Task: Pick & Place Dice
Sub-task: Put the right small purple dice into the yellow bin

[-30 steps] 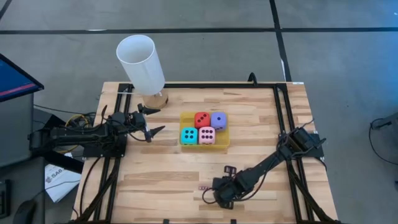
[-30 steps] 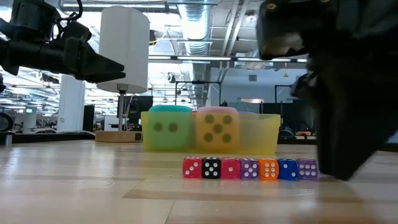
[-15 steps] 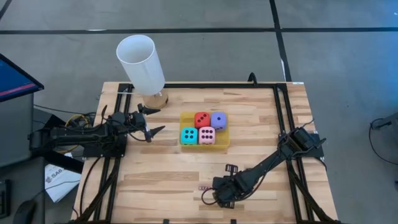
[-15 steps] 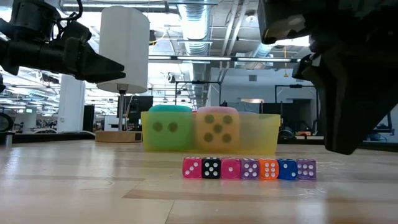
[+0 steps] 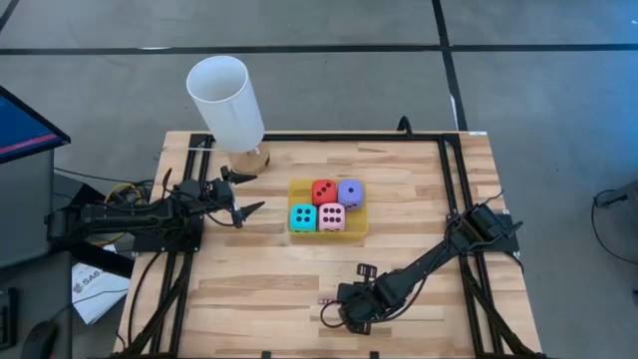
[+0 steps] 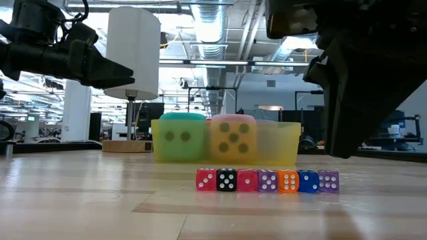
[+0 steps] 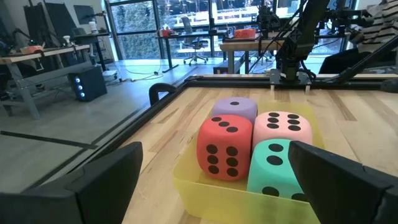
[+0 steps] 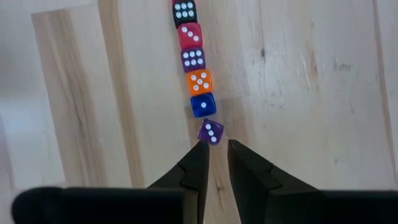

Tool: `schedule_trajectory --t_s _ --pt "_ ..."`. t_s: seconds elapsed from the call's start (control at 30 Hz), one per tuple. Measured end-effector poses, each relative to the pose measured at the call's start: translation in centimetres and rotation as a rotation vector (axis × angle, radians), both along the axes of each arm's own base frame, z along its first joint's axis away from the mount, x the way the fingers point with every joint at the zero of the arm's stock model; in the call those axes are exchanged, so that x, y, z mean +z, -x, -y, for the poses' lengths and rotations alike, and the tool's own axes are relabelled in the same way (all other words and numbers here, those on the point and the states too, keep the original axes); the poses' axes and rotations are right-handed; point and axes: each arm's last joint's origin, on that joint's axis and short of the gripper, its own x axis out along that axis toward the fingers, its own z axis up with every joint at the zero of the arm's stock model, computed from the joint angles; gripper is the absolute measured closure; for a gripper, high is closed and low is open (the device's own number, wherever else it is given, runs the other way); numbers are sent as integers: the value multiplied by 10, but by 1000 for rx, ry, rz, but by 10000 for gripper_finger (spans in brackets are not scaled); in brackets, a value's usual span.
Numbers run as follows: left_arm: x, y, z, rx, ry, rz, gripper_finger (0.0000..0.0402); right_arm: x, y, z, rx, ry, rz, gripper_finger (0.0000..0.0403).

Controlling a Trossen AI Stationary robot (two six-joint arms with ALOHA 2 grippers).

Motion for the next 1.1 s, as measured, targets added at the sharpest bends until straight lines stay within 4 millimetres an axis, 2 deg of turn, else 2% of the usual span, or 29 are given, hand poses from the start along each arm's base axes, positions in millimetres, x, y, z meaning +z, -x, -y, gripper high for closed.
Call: schedule_trajectory --t_s 0.43,0.8,0.93,1.1 --pt "0 0 0 0 0 0 9 0 -1 1 -25 -29 -8 340" --pt "0 0 0 0 0 0 9 1 -2 1 -53 -40 -3 237" --pt "0 0 0 0 0 0 9 -1 -3 2 -124 -46 4 222" --pt "0 0 0 0 0 0 9 -7 -5 2 -182 -53 -1 223"
